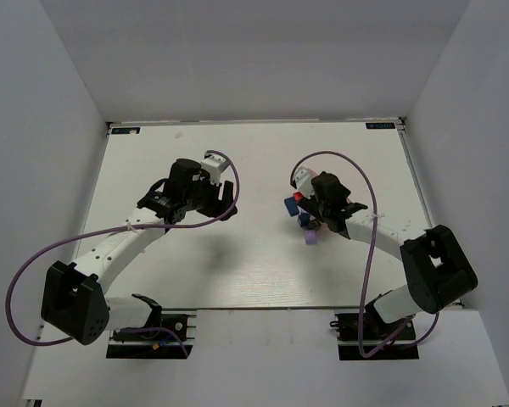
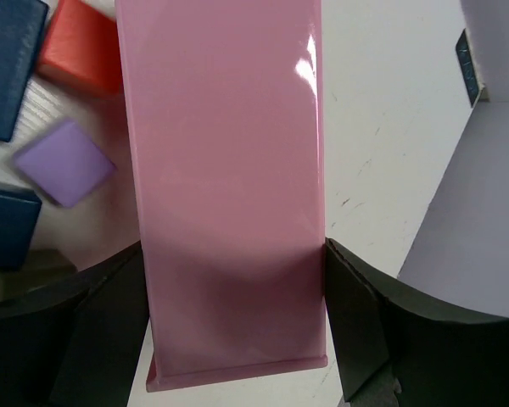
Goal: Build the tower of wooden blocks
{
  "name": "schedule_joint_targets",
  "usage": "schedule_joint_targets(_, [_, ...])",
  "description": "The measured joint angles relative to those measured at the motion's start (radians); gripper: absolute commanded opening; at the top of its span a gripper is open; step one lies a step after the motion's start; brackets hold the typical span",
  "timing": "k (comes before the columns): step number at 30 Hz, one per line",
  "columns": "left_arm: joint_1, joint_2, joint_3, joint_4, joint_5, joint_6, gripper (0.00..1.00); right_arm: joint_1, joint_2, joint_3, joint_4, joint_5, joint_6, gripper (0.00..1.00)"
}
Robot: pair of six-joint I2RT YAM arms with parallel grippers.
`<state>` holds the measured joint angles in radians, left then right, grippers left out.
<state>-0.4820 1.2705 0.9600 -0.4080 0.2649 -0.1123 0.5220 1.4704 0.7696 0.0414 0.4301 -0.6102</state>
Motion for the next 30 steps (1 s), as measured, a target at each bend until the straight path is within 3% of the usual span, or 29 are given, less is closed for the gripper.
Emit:
schedule_joint_targets(14, [0.0, 0.0, 0.0, 0.0, -0.002, 0.0, 0.78, 0.088, -0.074, -0.101, 0.221, 0.145, -0.119, 0.0])
schedule_joint_targets(30, [0.0, 0.0, 0.0, 0.0, -0.002, 0.0, 0.78, 0.198, 0.013, -0.217, 0.479, 0.273, -0.341, 0.0])
